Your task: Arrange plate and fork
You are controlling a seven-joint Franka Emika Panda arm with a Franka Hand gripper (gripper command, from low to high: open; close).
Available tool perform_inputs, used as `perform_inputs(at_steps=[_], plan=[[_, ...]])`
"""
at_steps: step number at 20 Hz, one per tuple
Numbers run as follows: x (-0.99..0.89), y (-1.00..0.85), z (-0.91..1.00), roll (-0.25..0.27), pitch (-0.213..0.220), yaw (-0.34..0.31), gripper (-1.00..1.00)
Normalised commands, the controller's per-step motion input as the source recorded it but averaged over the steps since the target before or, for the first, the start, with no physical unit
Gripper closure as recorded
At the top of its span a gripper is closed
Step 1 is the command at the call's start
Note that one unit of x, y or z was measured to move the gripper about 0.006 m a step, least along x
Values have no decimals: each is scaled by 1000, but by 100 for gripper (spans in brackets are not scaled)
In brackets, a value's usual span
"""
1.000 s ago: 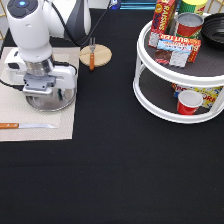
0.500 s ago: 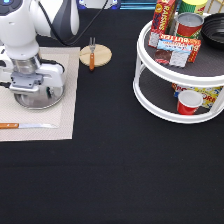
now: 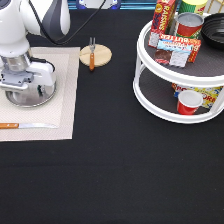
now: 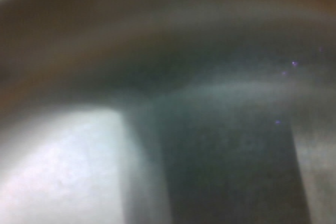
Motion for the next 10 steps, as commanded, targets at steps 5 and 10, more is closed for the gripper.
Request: perform_inputs(at_steps=[5,10], plan=[[-25,-102,189,3,107,6,-100],[-1,402,811,6,113,10,-100]])
